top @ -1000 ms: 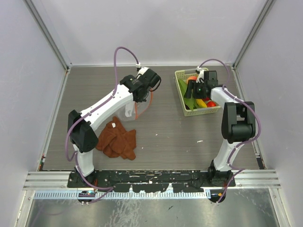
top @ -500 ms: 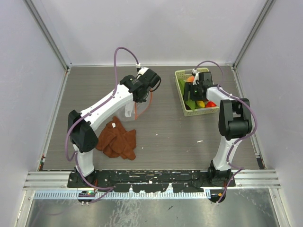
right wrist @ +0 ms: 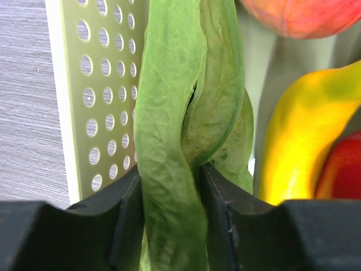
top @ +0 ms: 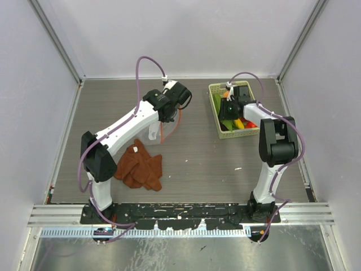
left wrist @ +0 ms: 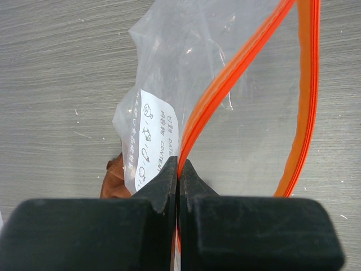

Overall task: Place the food in the zip-top bag and seal the zipper
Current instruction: Pick up the fake vegetable from the bin.

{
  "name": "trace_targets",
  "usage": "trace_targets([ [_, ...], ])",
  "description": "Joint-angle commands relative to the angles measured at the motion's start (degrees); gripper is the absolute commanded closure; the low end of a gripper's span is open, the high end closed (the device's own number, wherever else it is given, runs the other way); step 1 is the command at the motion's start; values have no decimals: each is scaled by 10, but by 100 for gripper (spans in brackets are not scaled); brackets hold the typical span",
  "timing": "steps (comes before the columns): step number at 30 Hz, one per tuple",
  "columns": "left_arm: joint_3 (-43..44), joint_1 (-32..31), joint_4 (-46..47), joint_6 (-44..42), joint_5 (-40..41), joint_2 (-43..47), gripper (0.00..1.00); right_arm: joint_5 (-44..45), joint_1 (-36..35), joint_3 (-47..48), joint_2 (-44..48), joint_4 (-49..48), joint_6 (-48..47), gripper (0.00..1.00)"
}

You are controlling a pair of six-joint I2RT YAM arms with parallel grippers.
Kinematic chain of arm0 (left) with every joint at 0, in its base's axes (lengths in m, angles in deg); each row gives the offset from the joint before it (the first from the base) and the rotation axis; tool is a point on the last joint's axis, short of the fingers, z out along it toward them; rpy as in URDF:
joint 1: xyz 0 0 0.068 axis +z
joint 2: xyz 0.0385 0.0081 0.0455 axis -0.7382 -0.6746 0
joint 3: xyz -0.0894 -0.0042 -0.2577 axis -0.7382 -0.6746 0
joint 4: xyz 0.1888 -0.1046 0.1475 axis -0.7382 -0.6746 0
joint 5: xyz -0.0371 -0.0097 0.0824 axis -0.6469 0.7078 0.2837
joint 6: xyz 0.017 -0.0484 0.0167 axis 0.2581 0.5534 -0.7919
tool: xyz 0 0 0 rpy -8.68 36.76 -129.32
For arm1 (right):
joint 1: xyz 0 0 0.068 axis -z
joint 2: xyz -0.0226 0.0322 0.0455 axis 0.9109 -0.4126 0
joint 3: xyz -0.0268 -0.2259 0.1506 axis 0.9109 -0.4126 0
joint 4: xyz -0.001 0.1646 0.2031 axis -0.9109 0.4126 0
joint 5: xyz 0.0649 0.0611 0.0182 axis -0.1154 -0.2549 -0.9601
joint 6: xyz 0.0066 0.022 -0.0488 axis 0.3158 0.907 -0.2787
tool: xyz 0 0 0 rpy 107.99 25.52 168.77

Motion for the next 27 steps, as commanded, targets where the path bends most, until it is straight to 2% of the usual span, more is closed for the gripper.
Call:
trace_targets([
  [1,22,4,2,-7,7,3,100,29,2,11,30,9,-6,65],
  [5,21,4,9,-12,8,7,100,18,2,19,54,21,-2,82],
  [8,11,3,21,-19,8,13,100,10,2,26,71,35,2,88],
  [20,-41,3,92,-47,11,41,100,42,2,100,134,156,32,99],
  [27,-50,4,113,-58,16,40,100,45,2,136,174,244,54,99],
])
